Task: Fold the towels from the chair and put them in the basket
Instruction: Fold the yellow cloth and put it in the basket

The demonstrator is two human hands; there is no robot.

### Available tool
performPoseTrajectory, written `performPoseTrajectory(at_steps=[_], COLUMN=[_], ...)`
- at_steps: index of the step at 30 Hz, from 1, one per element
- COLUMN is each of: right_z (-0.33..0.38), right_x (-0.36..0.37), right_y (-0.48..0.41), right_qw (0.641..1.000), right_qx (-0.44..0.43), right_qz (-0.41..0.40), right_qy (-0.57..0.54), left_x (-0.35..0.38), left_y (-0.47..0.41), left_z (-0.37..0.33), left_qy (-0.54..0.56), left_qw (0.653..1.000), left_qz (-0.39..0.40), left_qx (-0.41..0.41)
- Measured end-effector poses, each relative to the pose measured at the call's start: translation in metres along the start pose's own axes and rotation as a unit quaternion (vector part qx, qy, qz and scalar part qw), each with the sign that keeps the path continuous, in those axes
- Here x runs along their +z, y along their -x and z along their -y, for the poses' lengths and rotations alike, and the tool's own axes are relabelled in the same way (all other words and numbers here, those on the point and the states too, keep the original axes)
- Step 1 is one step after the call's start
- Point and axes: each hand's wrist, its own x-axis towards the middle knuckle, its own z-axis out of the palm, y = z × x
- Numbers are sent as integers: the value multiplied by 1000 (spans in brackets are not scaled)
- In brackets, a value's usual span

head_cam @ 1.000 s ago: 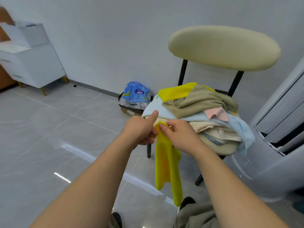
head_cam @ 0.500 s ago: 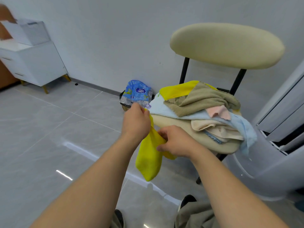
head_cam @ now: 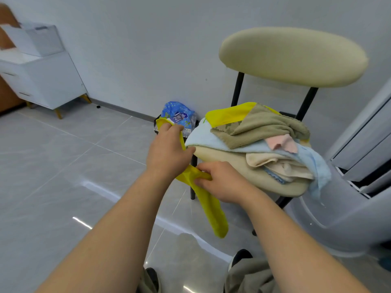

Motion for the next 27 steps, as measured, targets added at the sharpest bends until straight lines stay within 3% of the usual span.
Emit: performPoseTrajectory(at_steps=[7, 13, 18, 22, 27], right_z=[-4, -17, -28, -29, -36], right_x=[-5, -12, -15, -20, -25], right_y=[2, 6, 3, 4, 8], right_qw=[999, 985, 979, 977, 979], right_qx=[14, 96, 179, 195, 190], right_qz=[33, 86, 14, -62, -14], right_qy=[-41, 112, 94, 54, 73], left_x=[-6, -16, -14, -12, -13], left_y=[0, -2, -2, -3, -1], left_z=[0, 6, 8, 9, 10], left_qy=[-1, -30, -43, -39, -35], left_qw=[994, 992, 988, 986, 979], left_qz=[108, 115, 144, 155, 189], left_qx=[24, 28, 25, 46, 71])
